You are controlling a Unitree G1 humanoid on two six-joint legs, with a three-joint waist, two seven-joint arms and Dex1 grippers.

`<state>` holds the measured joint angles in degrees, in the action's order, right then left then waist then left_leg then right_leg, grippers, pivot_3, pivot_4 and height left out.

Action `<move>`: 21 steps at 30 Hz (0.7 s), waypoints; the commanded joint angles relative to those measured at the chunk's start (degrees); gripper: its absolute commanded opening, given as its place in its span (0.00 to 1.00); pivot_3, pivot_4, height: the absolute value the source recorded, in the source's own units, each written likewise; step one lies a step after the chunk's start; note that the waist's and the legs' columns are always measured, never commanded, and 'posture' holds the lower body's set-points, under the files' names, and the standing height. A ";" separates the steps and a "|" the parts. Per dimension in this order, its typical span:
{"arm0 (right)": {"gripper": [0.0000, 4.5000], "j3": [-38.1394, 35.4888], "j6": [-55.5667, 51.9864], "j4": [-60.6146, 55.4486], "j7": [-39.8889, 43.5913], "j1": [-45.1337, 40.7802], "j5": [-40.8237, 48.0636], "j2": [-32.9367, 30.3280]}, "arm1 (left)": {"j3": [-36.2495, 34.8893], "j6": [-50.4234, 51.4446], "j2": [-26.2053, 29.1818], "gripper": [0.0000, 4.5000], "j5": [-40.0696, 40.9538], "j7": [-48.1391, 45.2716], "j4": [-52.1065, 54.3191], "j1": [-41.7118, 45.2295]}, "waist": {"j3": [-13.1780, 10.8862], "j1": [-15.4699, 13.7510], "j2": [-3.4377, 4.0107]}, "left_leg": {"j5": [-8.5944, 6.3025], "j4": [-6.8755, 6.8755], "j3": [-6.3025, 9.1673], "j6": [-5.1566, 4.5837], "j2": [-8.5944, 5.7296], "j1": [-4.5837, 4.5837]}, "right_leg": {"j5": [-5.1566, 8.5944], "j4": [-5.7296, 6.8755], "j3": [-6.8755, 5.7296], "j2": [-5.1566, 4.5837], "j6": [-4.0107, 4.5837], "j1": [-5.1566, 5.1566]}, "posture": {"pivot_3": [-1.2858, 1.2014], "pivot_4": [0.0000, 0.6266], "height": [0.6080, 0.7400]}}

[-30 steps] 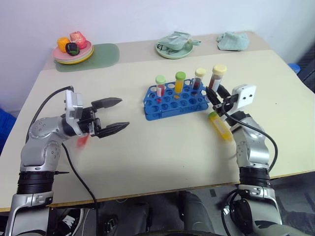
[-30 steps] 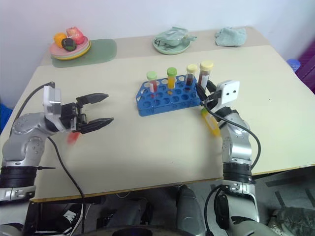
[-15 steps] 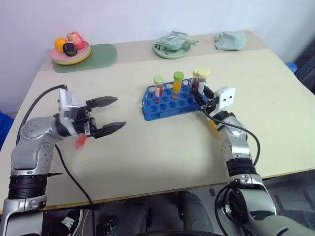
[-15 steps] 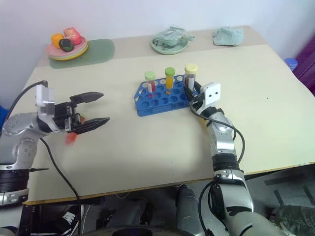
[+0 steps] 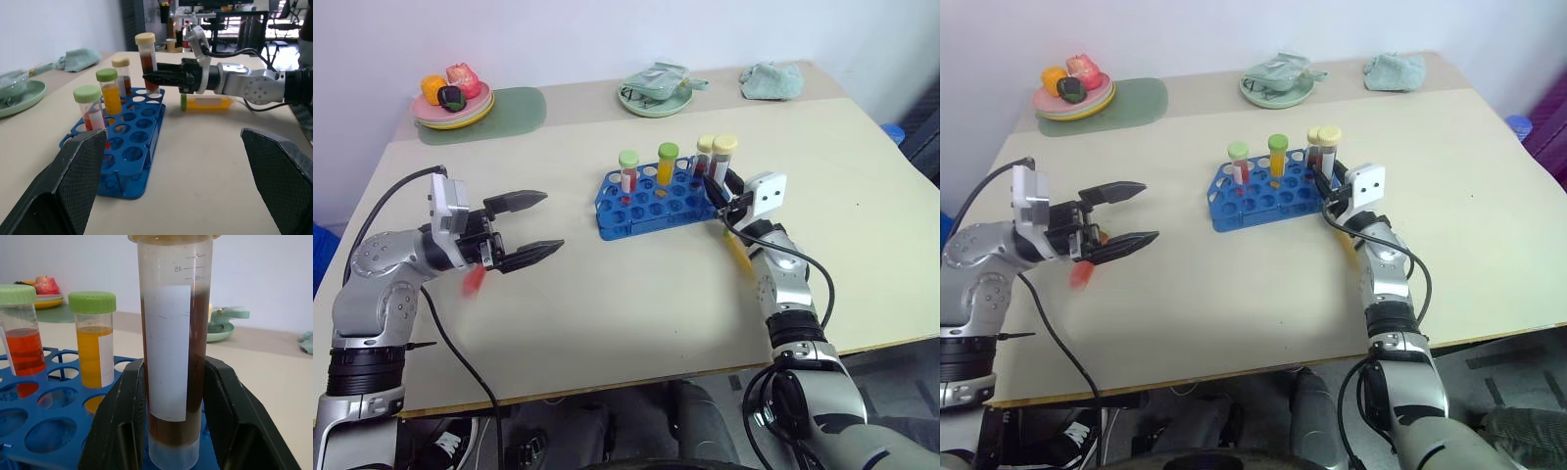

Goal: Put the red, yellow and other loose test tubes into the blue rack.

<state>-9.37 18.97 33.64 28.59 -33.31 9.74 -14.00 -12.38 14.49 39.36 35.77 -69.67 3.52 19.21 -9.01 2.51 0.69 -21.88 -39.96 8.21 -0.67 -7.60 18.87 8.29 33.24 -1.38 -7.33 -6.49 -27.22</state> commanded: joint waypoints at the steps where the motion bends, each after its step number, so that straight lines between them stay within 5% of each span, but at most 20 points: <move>1: 0.35 0.60 0.07 -3.26 -0.23 0.64 0.32 -0.06 | -0.53 0.28 0.40 1.00 1.13 0.56 2.21 1.66 | 0.00 -0.02 0.00 | 0.00 0.00 0.00 0.00 0.00 0.00 | 0.00 0.00 0.00 0.00 0.00 0.00 | 0.52 0.24 1.00; 17: 0.35 -0.58 -2.02 -1.39 0.37 -0.41 4.27 0.83 | -1.48 0.97 0.99 1.00 1.08 0.21 2.18 1.64 | 0.00 0.01 0.00 | -0.01 0.00 -0.01 0.01 0.02 0.00 | 0.00 -0.01 0.01 0.02 0.01 0.00 | 0.52 0.24 1.00; 21: 0.64 -0.64 -3.06 -2.06 1.74 0.04 5.62 0.81 | -1.41 0.94 0.84 1.00 0.97 0.47 2.58 1.33 | 0.00 0.00 0.00 | -0.01 0.00 0.00 0.01 0.03 0.00 | 0.00 -0.01 0.01 0.02 0.01 0.00 | 0.52 0.24 1.00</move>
<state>-9.47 15.62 33.23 29.88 -32.42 14.32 -13.32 -12.32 15.80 39.37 35.77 -69.58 4.29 20.46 -9.01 2.51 0.69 -21.89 -39.96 8.21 -0.66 -7.57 18.87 8.28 33.23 -1.37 -7.31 -6.48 -27.22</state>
